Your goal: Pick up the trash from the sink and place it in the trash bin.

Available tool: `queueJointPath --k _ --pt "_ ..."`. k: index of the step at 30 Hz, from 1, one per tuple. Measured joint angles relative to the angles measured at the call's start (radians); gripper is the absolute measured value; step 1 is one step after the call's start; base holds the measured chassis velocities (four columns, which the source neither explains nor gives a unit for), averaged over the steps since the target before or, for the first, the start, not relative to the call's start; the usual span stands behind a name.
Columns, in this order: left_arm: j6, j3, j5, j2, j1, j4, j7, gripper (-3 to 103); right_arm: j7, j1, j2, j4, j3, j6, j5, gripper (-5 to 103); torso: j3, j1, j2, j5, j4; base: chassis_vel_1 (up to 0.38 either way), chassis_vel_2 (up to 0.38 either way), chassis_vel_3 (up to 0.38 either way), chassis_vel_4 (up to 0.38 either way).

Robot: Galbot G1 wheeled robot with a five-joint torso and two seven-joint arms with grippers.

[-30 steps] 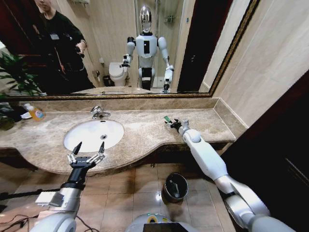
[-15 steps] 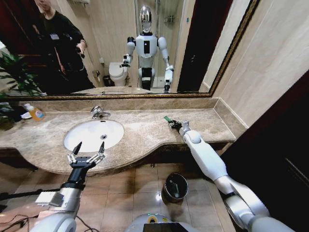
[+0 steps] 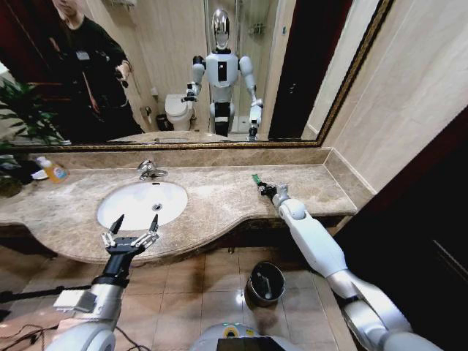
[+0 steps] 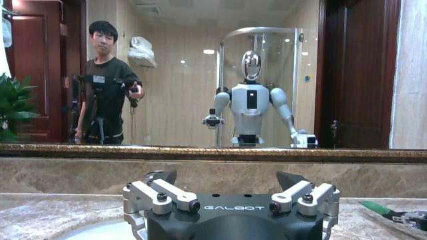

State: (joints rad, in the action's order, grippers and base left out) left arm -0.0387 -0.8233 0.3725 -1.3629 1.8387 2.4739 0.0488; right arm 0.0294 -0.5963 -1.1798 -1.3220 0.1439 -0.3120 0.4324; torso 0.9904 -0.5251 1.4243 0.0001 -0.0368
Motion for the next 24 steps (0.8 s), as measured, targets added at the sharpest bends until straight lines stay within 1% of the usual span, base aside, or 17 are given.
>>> queueJointPath --k 7,10,11,14,15,18,19,24 --pt "0.000 0.000 0.000 0.000 0.000 0.000 0.000 100 -0.025 -0.044 0.031 -0.088 0.014 0.017 0.008 20 0.000 0.000 0.000 -0.0001 0.0000 0.000 0.000 0.000 0.000" --pt "0.000 0.000 0.000 0.000 0.000 0.000 0.000 100 -0.028 -0.097 0.066 -0.159 0.034 0.029 0.012 20 0.000 0.000 0.000 0.0000 -0.0001 0.000 0.000 0.000 0.000" --pt "0.000 0.000 0.000 0.000 0.000 0.000 0.000 100 -0.028 -0.097 0.066 -0.159 0.034 0.029 0.012 20 0.000 0.000 0.000 0.0000 -0.0001 0.000 0.000 0.000 0.000" --pt "0.000 0.000 0.000 0.000 0.000 0.000 0.000 100 -0.015 -0.181 0.113 -0.240 0.077 0.036 0.022 20 0.000 0.000 0.000 0.0002 0.0000 0.000 0.000 0.000 0.000" --pt "0.000 0.000 0.000 0.000 0.000 0.000 0.000 100 -0.015 -0.181 0.113 -0.240 0.077 0.036 0.022 20 0.000 0.000 0.000 0.0002 0.0000 0.000 0.000 0.000 0.000" --pt "0.000 0.000 0.000 0.000 0.000 0.000 0.000 100 0.001 -0.275 0.157 -0.319 0.136 0.039 0.041 20 0.000 0.000 0.000 0.0001 0.0001 0.000 0.000 0.000 0.000" --pt "0.000 0.000 0.000 0.000 0.000 0.000 0.000 100 0.001 -0.275 0.157 -0.319 0.136 0.039 0.041 20 0.000 0.000 0.000 0.0001 0.0001 0.000 0.000 0.000 0.000" --pt "0.000 0.000 0.000 0.000 0.000 0.000 0.000 100 0.004 -0.397 0.205 -0.416 0.211 0.051 0.064 20 0.000 0.000 0.000 0.0001 0.0001 0.000 0.000 0.000 0.000"
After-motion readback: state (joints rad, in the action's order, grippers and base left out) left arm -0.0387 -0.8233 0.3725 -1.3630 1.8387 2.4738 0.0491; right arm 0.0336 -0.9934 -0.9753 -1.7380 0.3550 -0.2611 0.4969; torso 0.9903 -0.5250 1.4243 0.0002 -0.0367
